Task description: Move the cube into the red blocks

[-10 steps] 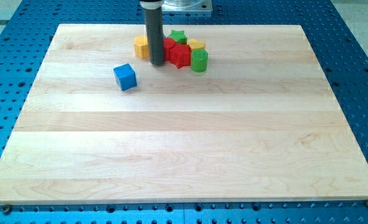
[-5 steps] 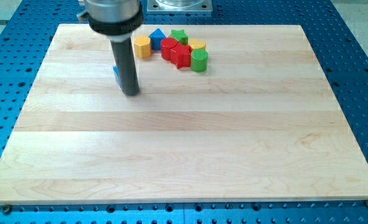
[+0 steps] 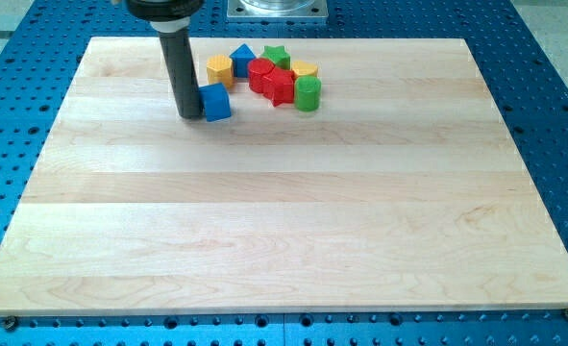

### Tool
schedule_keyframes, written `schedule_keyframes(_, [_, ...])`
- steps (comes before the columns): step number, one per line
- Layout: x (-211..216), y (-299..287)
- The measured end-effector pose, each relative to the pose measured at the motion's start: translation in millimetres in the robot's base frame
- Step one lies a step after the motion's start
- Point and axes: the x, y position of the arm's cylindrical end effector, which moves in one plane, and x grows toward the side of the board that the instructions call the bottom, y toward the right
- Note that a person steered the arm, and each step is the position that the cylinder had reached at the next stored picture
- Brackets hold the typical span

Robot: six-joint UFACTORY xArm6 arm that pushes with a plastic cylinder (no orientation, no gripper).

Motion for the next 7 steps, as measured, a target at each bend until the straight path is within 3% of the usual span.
schedule_keyframes(1, [41, -16])
schedule_keyframes(2, [-2, 5])
schedule_keyframes(3, [-7, 2])
schedule_keyframes(4, [-8, 58])
schedule_keyframes(6, [-5, 52])
schedule_keyframes(7, [25, 54])
